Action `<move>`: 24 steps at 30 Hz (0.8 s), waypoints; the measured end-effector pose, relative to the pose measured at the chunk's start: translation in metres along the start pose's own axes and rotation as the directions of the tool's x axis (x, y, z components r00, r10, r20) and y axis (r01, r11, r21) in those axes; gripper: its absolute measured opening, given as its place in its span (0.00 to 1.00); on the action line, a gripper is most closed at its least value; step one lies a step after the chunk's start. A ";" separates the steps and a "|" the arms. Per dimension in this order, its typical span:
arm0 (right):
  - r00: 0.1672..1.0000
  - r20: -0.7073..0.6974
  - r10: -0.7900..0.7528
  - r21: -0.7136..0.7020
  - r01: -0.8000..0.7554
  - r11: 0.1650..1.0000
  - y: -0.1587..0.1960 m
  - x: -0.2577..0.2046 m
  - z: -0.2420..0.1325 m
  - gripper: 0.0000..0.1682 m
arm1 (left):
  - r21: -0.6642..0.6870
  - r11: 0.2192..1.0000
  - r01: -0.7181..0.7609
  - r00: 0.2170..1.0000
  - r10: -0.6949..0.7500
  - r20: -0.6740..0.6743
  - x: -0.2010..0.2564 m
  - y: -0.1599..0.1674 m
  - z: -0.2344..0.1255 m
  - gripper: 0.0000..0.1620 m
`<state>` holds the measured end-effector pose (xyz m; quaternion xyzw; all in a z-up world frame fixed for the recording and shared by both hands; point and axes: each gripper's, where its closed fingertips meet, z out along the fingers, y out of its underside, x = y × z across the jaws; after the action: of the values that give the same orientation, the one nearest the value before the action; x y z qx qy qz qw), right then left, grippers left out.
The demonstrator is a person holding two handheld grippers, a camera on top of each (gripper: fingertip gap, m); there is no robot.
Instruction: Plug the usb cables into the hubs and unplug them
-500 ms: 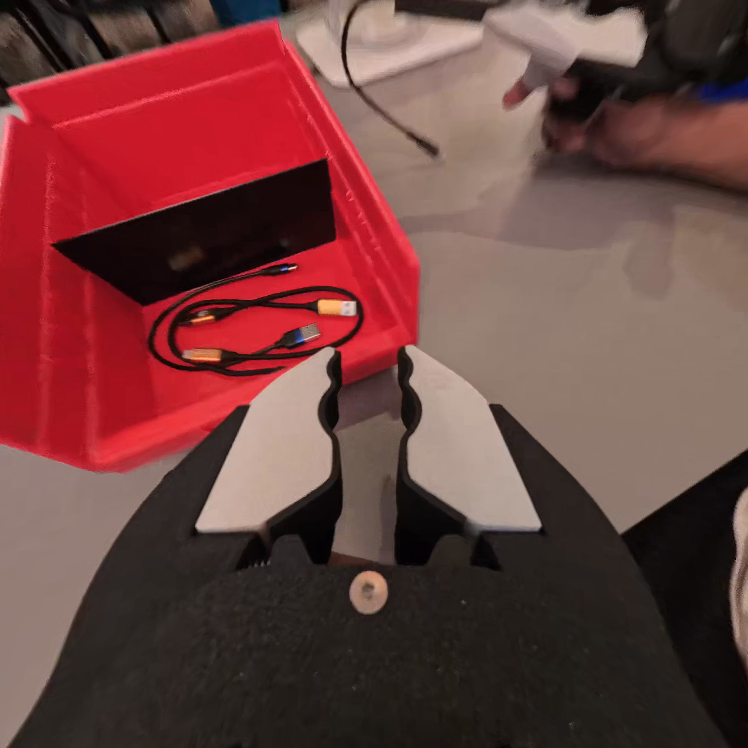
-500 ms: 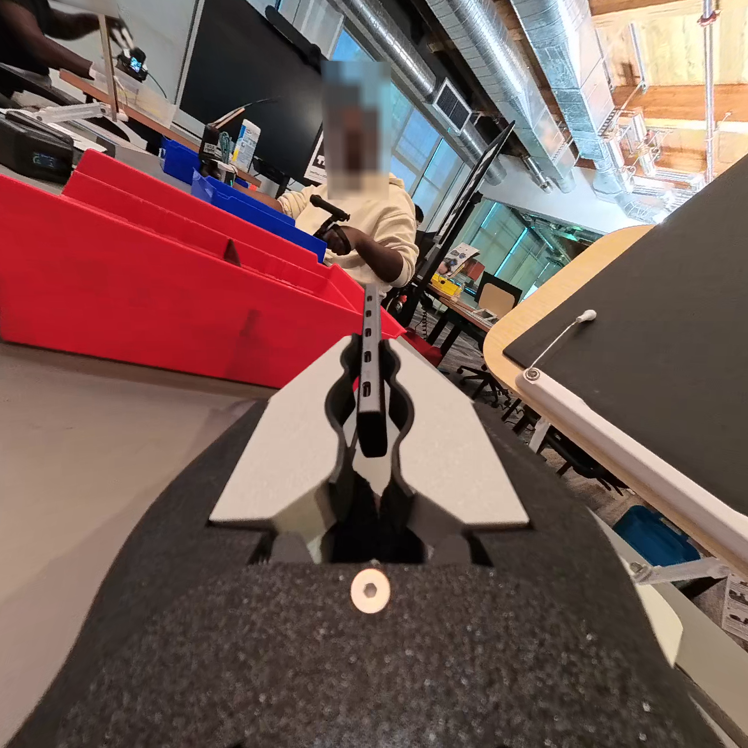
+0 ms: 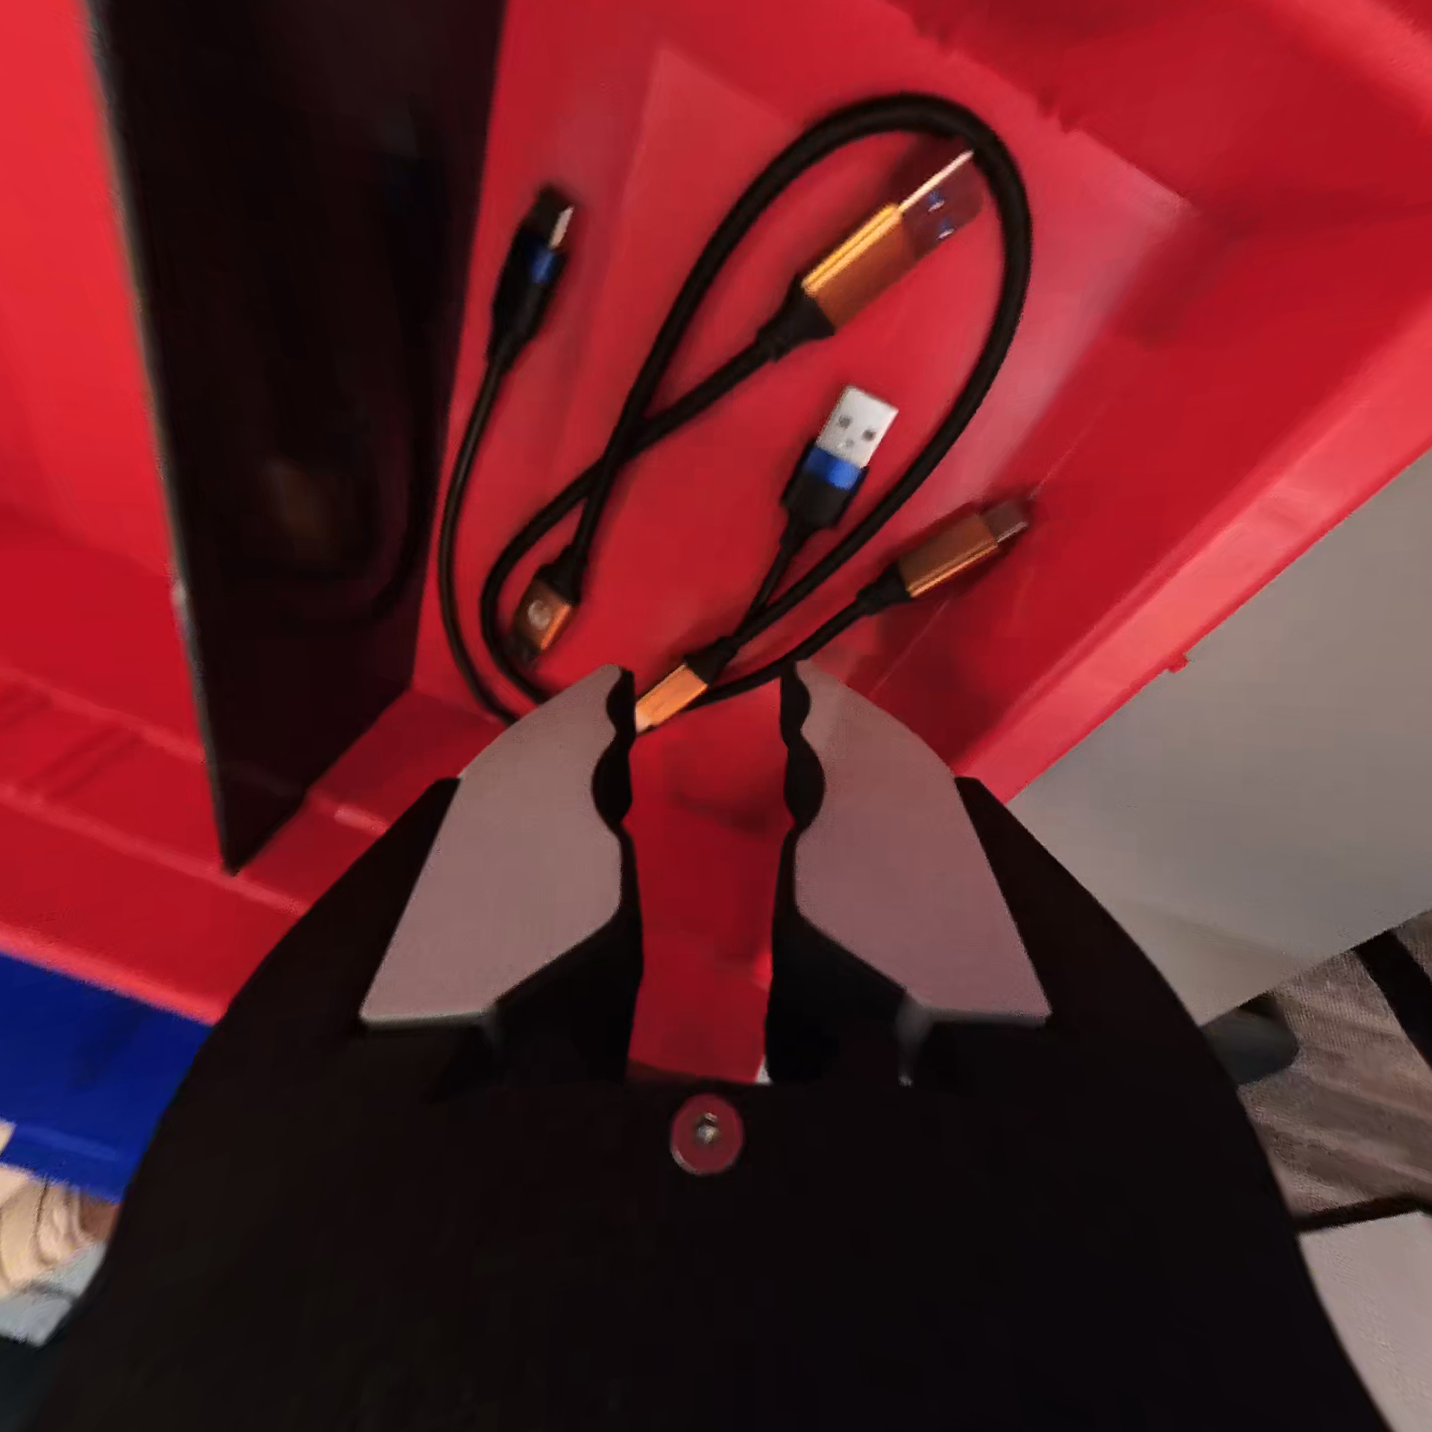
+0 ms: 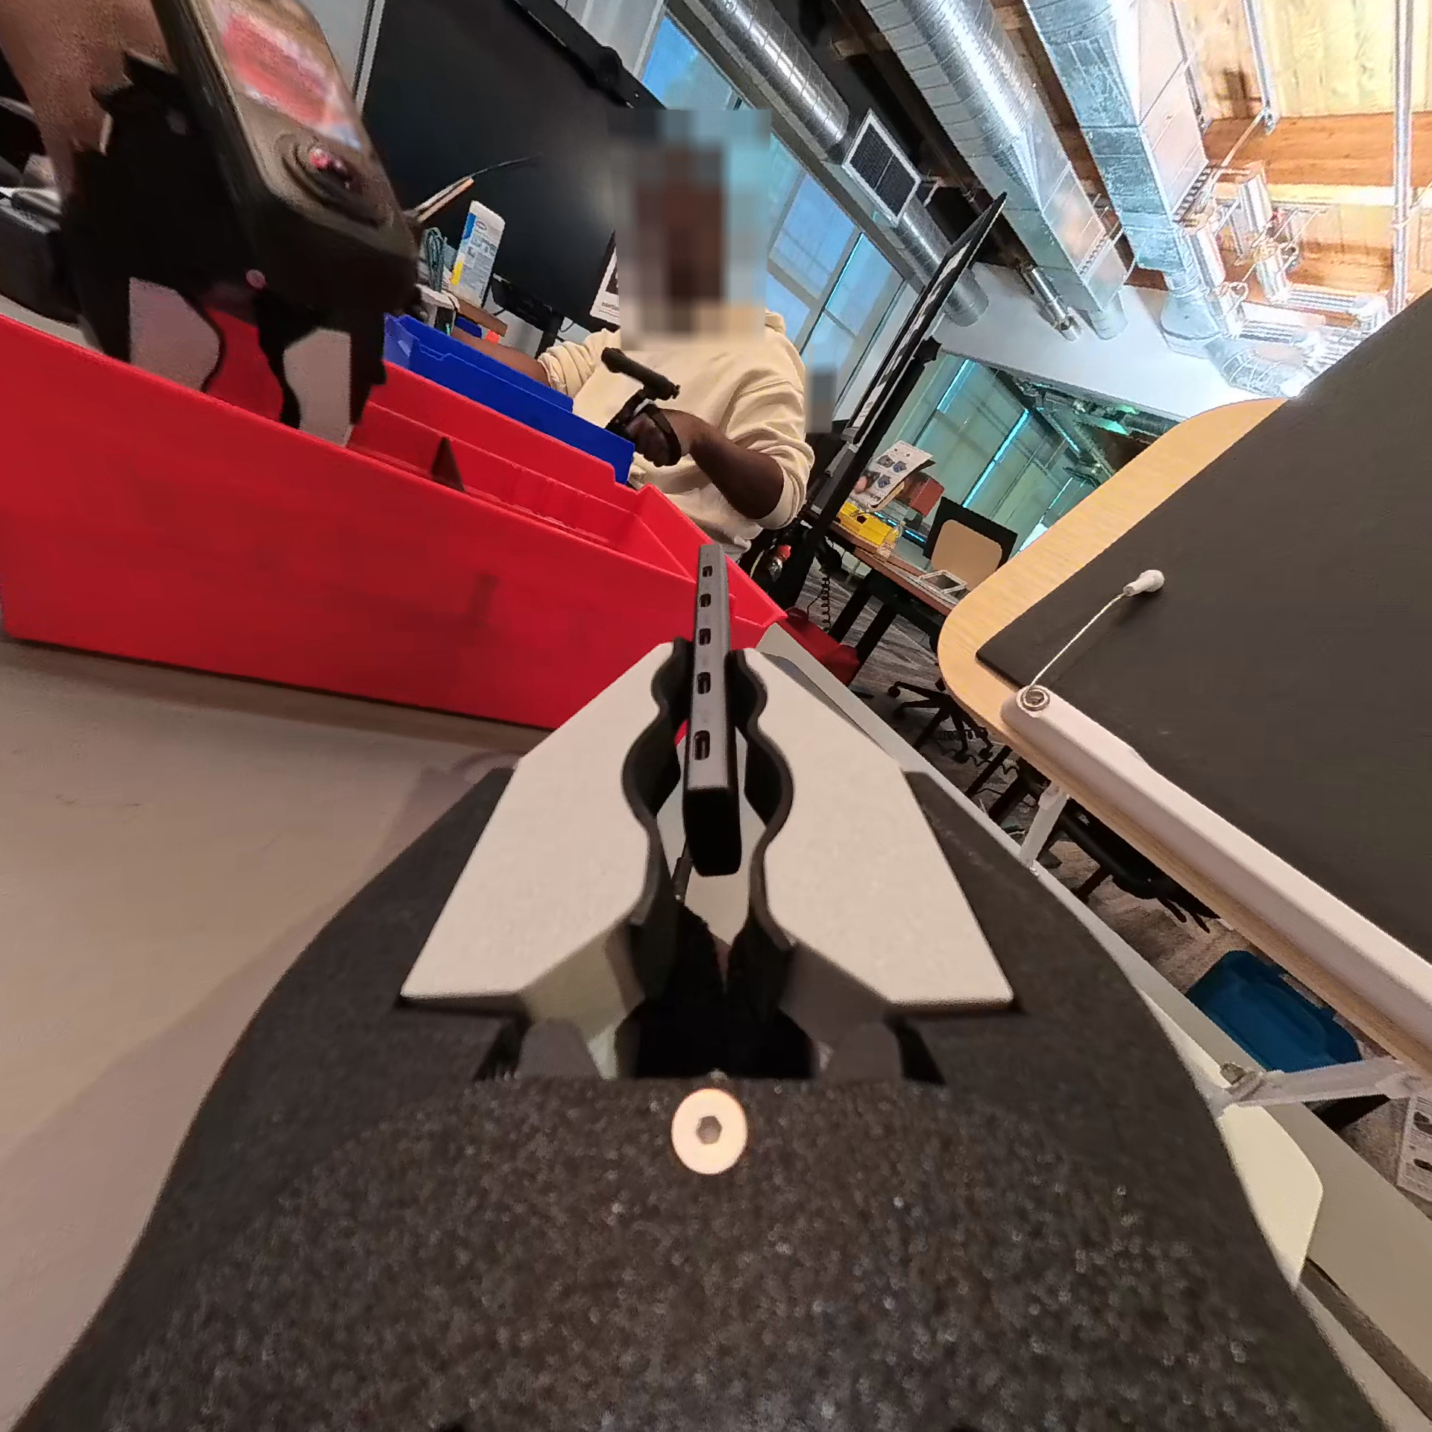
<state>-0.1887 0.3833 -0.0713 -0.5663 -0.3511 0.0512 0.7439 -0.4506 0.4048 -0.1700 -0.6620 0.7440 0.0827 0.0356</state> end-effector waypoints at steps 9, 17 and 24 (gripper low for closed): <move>1.000 0.001 0.019 -0.004 -0.019 1.000 0.001 0.001 0.000 0.05 | -0.068 0.997 -0.043 0.991 0.034 -0.129 0.012 0.004 0.022 0.18; 1.000 0.006 -0.003 -0.001 0.003 1.000 0.000 -0.002 0.000 0.05 | -0.073 0.990 -0.121 0.993 0.120 -0.008 0.013 0.009 0.012 0.04; 1.000 -0.010 0.000 0.000 0.000 1.000 0.000 0.001 -0.001 0.05 | 0.008 0.999 -0.042 0.986 0.040 0.164 -0.006 0.010 -0.042 0.03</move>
<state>-0.1874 0.3835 -0.0707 -0.5666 -0.3473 0.0485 0.7457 -0.4579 0.4046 -0.1272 -0.6372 0.7526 0.1333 0.0990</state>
